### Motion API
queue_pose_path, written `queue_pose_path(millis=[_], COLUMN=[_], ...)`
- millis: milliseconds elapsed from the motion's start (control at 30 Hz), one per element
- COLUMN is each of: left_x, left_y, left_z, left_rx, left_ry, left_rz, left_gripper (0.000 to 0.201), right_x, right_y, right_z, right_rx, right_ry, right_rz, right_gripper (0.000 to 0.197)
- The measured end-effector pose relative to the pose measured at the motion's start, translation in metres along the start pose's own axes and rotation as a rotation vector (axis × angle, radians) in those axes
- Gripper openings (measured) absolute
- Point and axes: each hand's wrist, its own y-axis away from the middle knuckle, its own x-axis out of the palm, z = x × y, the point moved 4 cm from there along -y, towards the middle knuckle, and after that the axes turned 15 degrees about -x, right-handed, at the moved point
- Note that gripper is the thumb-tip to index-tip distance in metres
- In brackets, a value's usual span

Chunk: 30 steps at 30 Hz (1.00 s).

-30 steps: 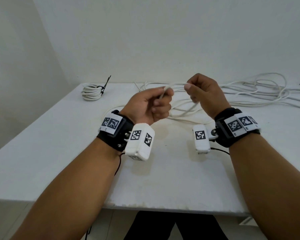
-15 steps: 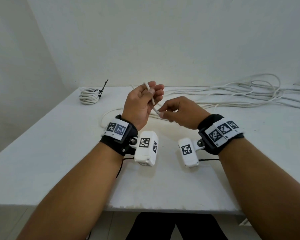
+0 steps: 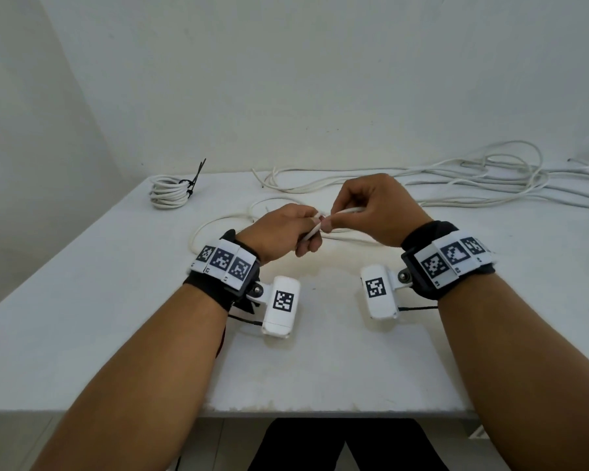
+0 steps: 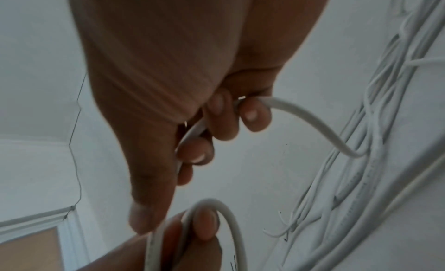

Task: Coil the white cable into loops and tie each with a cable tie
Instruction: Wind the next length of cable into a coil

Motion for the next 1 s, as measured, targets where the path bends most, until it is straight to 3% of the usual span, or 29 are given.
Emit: queue_pose_path(millis=[167, 333, 500, 633, 767, 867, 1000], left_x=[0.007, 0.011, 0.008, 0.005, -0.006, -0.010, -0.013], left_y=[0.006, 0.012, 0.014, 0.007, -0.001, -0.005, -0.007], left_z=[-0.008, -0.011, -0.020, -0.021, -0.012, -0.005, 0.000], left_rx=[0.038, 0.144, 0.274, 0.272, 0.258, 0.261, 0.259], left_ry=[0.363, 0.582, 0.850, 1.061, 1.106, 1.043, 0.837], left_rz=[0.201, 0.386, 0.369, 0.259, 0.019, -0.166, -0.329], left_gripper=[0.034, 0.035, 0.033, 0.027, 0.021, 0.019, 0.017], right_x=[-0.011, -0.010, 0.006, 0.024, 0.042, 0.047, 0.048], right_y=[0.000, 0.000, 0.001, -0.002, -0.004, -0.001, 0.004], right_z=[-0.006, -0.020, -0.023, -0.016, -0.006, -0.001, 0.011], right_rx=[-0.056, -0.056, 0.035, 0.157, 0.149, 0.133, 0.056], right_ry=[-0.155, -0.337, -0.257, -0.048, 0.107, 0.171, 0.280], right_rz=[-0.194, -0.298, -0.161, 0.129, 0.369, 0.531, 0.650], right_gripper=[0.023, 0.011, 0.040, 0.056, 0.046, 0.026, 0.040])
